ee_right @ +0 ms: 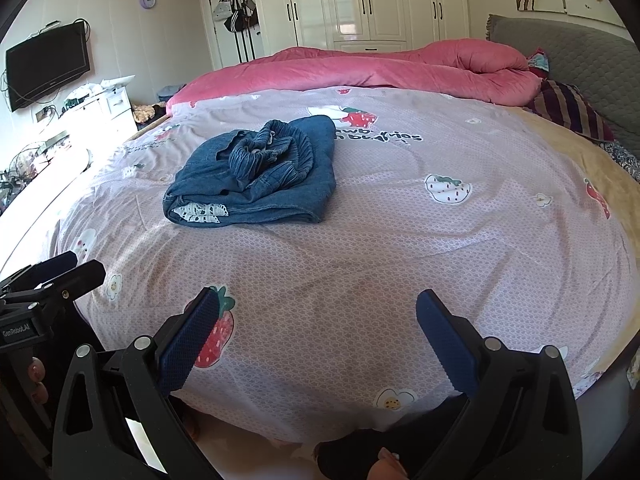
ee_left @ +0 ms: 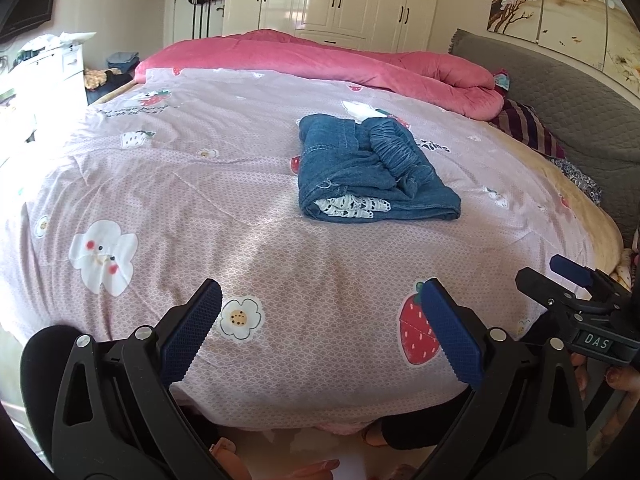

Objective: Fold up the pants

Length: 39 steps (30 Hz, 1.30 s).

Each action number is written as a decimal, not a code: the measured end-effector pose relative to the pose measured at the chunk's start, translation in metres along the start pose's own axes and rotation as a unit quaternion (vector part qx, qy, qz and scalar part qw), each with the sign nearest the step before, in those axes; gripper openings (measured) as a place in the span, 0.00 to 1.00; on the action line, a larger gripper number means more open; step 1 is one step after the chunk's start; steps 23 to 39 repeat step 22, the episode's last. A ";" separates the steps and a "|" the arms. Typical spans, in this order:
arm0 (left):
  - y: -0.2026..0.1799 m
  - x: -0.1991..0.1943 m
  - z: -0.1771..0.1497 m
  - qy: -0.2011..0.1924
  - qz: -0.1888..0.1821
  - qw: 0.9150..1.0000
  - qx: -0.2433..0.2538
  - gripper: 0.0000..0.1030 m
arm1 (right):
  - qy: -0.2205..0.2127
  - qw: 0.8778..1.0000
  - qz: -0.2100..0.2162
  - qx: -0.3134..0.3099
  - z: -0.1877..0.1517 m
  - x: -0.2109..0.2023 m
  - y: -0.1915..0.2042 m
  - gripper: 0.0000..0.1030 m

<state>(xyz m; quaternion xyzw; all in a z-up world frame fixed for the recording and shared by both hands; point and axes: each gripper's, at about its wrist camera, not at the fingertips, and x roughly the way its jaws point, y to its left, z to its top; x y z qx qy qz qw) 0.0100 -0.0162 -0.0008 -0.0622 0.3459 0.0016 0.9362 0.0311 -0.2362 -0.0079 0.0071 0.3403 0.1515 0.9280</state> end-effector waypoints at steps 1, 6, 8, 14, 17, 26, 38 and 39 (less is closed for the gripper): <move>0.000 0.001 0.000 0.002 0.005 1.000 0.000 0.91 | 0.001 1.000 -0.001 0.000 0.000 0.000 -0.001 0.96; 0.006 0.010 0.001 0.023 0.017 1.000 -0.009 0.91 | 0.005 1.000 -0.014 0.002 0.001 0.005 -0.009 0.96; 0.011 0.014 0.004 0.026 0.029 0.999 -0.013 0.91 | 0.007 1.000 -0.023 0.009 0.003 0.008 -0.019 0.96; 0.042 0.021 0.038 -0.003 0.018 0.999 -0.040 0.91 | 0.003 0.997 -0.057 0.052 0.028 0.023 -0.074 0.96; 0.075 0.044 0.076 -0.007 0.056 0.997 -0.051 0.91 | -0.006 0.993 -0.101 0.062 0.050 0.035 -0.114 0.95; 0.153 0.125 0.131 0.037 0.176 0.983 -0.045 0.91 | 0.013 0.974 -0.207 0.092 0.105 0.078 -0.213 0.96; 0.153 0.125 0.131 0.037 0.176 0.983 -0.045 0.91 | 0.013 0.974 -0.207 0.092 0.105 0.078 -0.213 0.96; 0.153 0.125 0.131 0.037 0.176 0.983 -0.045 0.91 | 0.013 0.974 -0.207 0.092 0.105 0.078 -0.213 0.96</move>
